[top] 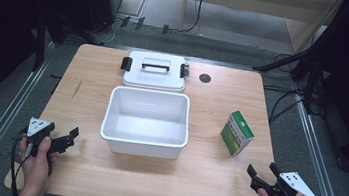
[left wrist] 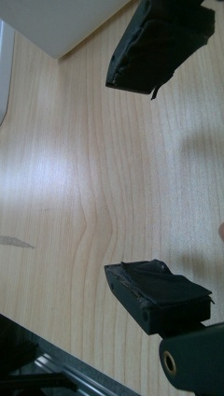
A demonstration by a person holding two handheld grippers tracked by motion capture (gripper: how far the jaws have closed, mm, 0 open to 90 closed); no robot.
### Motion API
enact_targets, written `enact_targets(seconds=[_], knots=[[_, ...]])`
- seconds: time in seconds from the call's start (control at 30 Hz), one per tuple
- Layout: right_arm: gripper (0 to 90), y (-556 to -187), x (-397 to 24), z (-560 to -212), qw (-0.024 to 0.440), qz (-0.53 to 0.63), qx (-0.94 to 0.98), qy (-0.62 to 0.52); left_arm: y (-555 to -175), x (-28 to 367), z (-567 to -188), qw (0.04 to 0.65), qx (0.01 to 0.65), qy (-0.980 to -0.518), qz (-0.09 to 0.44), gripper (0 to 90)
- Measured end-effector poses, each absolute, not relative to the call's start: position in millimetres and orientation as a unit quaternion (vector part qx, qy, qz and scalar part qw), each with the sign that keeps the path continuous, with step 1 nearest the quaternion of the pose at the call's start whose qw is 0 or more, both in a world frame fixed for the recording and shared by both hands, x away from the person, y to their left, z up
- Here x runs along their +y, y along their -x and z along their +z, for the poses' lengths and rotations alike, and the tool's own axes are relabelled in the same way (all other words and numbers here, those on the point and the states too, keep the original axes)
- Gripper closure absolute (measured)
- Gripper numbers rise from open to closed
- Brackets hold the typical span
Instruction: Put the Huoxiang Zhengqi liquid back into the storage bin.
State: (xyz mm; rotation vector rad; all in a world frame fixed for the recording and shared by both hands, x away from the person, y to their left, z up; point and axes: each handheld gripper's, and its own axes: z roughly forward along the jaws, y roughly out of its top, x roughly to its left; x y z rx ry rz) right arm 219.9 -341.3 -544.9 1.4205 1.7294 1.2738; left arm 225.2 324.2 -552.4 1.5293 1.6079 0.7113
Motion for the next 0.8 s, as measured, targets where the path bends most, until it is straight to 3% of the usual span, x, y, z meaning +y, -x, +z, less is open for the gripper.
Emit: enact_targets(seconds=[0.8], knots=[[24.8, -224, -321, -526, 0.288, 0.419, 0.686, -0.521, -223, 325, -553, 0.403, 0.633, -0.604, 0.269, 10.2]])
